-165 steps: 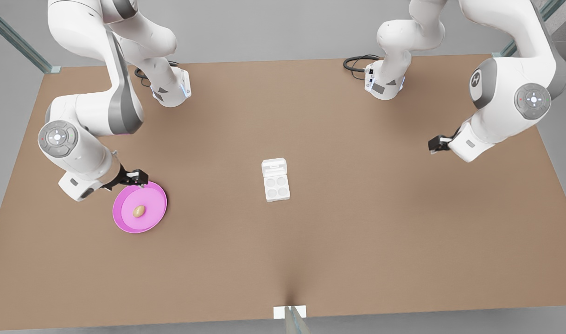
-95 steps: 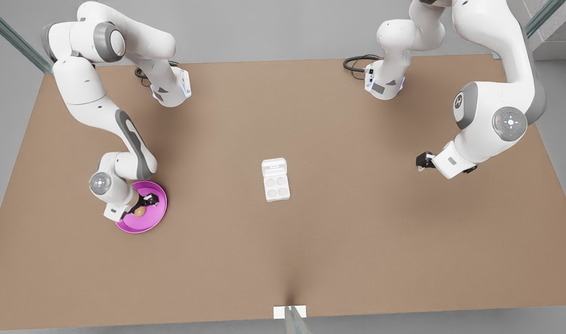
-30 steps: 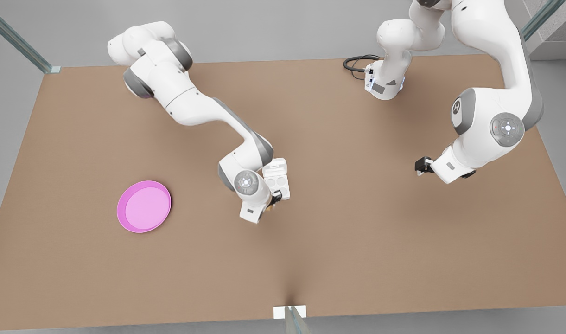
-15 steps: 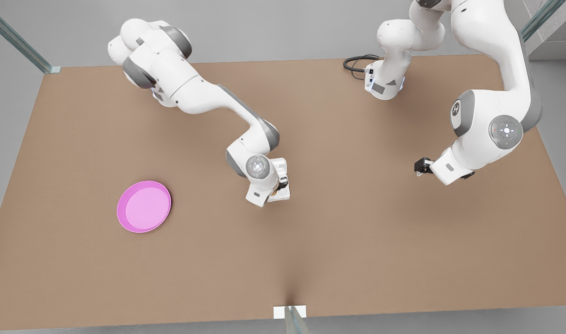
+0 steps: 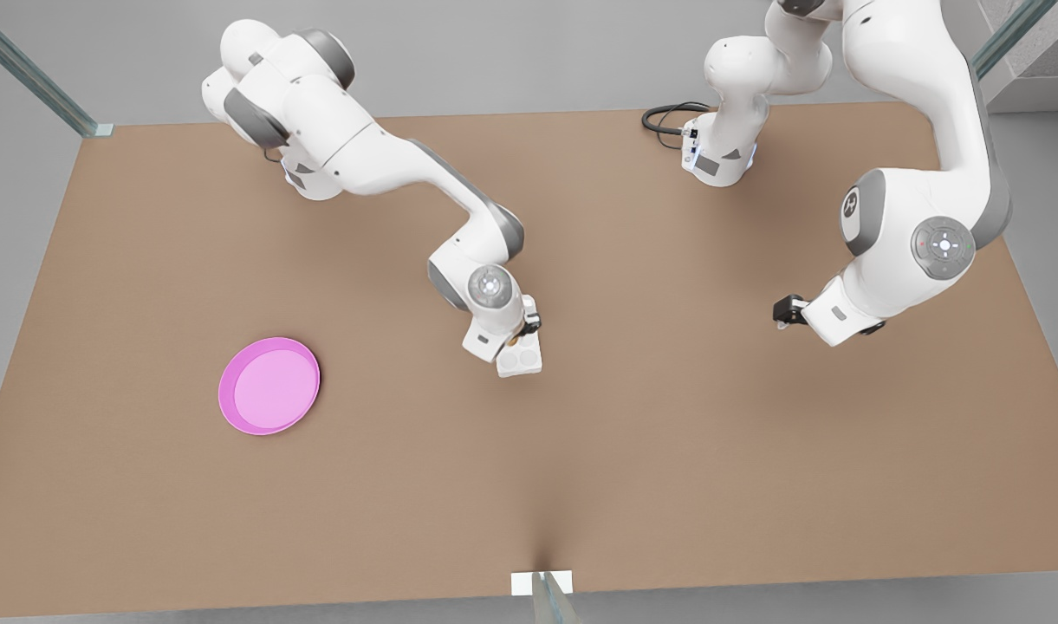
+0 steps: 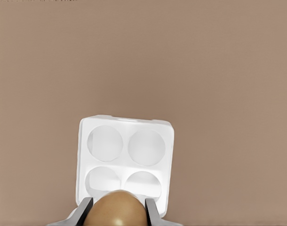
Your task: Pack egg into the box and close the box lid
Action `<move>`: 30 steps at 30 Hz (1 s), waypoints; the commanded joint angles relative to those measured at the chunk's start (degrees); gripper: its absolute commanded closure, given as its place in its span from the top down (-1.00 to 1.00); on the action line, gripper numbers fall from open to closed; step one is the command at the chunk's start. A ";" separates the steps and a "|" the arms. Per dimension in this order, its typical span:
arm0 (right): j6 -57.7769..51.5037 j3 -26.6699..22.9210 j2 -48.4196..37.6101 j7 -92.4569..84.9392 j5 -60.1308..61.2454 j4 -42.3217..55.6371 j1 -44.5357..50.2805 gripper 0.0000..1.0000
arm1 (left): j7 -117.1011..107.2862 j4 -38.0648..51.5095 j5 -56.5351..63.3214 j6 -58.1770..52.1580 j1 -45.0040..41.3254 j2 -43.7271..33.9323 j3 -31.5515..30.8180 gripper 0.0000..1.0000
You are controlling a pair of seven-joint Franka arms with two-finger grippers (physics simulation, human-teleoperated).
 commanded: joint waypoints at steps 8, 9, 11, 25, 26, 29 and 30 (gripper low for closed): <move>-0.51 -0.60 0.04 7.11 -0.26 11.62 -1.43 1.00 | -0.12 0.03 0.04 0.10 0.00 0.41 0.00 1.00; -1.30 -0.51 0.04 7.11 -0.44 16.90 -5.30 1.00 | -0.12 0.03 0.04 0.10 0.00 0.41 0.00 1.00; -10.85 -0.60 -2.58 -9.56 -5.70 25.50 -14.26 1.00 | 0.05 0.03 0.04 0.10 0.00 0.41 0.00 1.00; -31.71 -0.16 -28.35 -28.05 -8.44 4.87 -40.73 1.00 | -104.98 6.53 -15.87 16.89 -46.23 17.90 -1.06 -0.57; -31.71 -0.16 -28.35 -28.05 -8.44 4.87 -40.64 1.00 | -104.80 6.53 -15.52 17.68 -46.23 18.61 -0.97 -0.57; -31.71 -0.25 -28.35 -28.05 -8.26 4.87 -40.73 1.00 | -104.71 6.53 -14.37 22.60 -46.32 20.89 -1.06 -0.57; -31.71 -0.34 -28.35 -28.05 -8.00 4.87 -40.81 1.00 | -103.75 6.62 -13.14 23.57 -46.14 21.77 -1.06 -0.57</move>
